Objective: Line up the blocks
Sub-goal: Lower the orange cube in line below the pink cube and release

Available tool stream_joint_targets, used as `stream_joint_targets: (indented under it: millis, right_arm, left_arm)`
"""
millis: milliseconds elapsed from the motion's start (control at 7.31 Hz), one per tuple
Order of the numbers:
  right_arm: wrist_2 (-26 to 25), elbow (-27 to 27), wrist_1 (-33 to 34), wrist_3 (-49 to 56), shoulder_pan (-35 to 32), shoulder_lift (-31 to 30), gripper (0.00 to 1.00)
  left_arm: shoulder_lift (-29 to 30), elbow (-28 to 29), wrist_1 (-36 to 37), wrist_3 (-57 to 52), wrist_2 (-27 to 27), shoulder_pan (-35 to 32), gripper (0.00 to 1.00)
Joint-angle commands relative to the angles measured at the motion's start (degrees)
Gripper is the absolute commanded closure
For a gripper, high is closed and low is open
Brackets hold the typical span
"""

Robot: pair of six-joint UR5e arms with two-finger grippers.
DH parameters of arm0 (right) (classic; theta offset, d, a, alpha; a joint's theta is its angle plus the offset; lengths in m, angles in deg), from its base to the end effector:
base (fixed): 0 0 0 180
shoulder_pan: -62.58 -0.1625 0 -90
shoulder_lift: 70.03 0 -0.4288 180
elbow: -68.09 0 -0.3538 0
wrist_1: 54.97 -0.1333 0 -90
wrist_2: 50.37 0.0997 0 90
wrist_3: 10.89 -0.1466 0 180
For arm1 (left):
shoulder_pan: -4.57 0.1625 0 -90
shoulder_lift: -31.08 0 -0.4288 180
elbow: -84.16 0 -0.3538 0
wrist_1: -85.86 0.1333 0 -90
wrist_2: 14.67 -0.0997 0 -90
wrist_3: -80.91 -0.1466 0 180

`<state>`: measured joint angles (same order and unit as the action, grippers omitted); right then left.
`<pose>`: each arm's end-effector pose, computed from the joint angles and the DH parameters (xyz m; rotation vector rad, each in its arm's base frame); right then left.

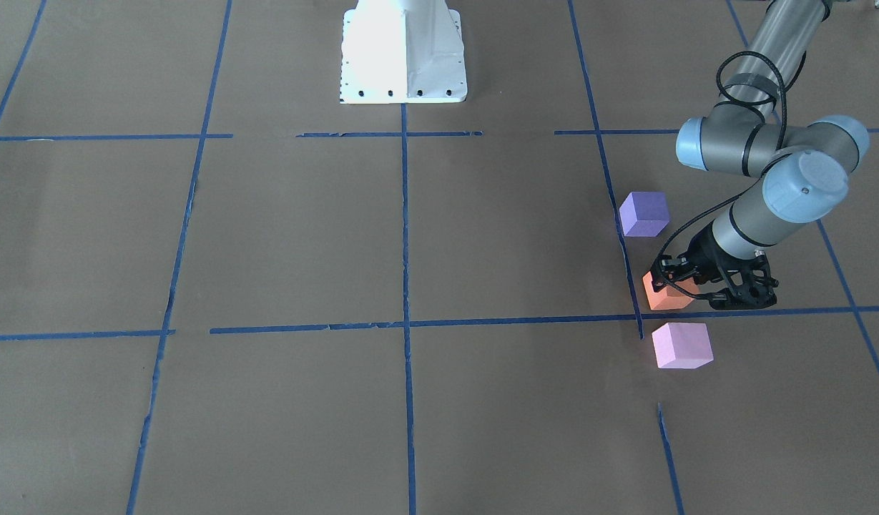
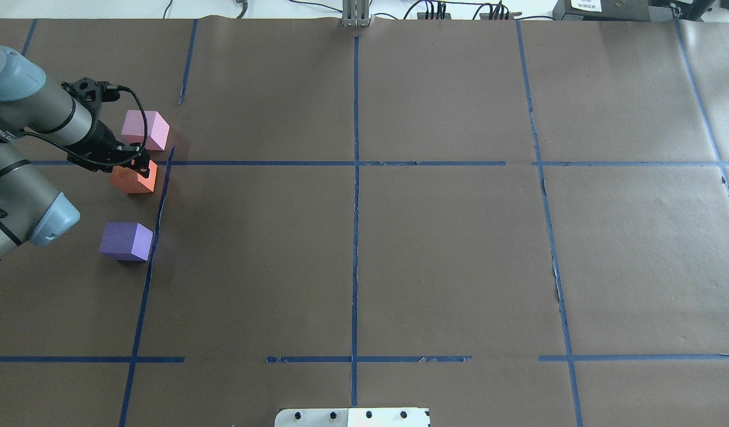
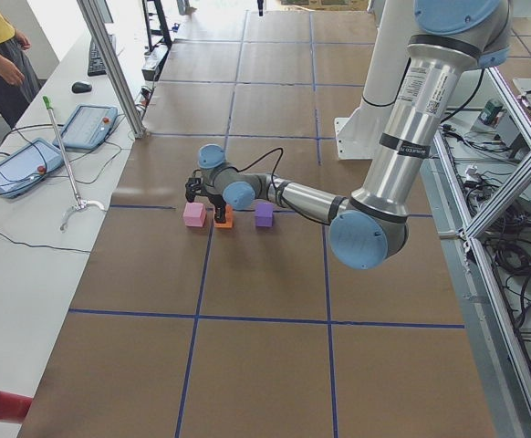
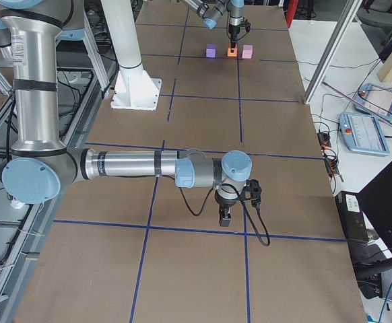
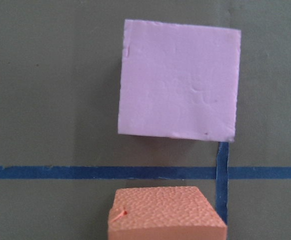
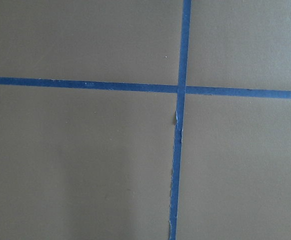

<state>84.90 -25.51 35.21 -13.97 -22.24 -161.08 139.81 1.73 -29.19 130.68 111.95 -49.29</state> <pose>-0.0115 -0.4503 0.6744 -0.0178 -0.7908 -0.0511 0.3373 -0.5397 0.5362 0.0257 0.8660 -0.0209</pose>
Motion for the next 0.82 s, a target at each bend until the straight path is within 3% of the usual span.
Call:
stream_joint_targets:
  millis: [0, 137, 274, 411, 684]
  right_arm:
    - [0.0, 0.0, 0.0, 0.0, 0.0, 0.0, 0.0]
    - [0.0, 0.0, 0.1, 0.0, 0.0, 0.0, 0.0]
    - [0.0, 0.0, 0.1, 0.0, 0.0, 0.0, 0.0]
    - [0.0, 0.0, 0.0, 0.0, 0.0, 0.0, 0.0]
    - [0.0, 0.0, 0.1, 0.0, 0.0, 0.0, 0.0]
  left_arm:
    - [0.1, 0.3, -0.1, 0.1, -0.1, 0.2, 0.79]
    - [0.0, 0.3, -0.1, 0.0, -0.1, 0.2, 0.69]
    - [0.0, 0.3, 0.0, 0.0, -0.1, 0.3, 0.32]
    - [0.1, 0.3, 0.0, 0.0, -0.1, 0.4, 0.04]
    - [0.1, 0.3, 0.0, 0.0, -0.1, 0.5, 0.01]
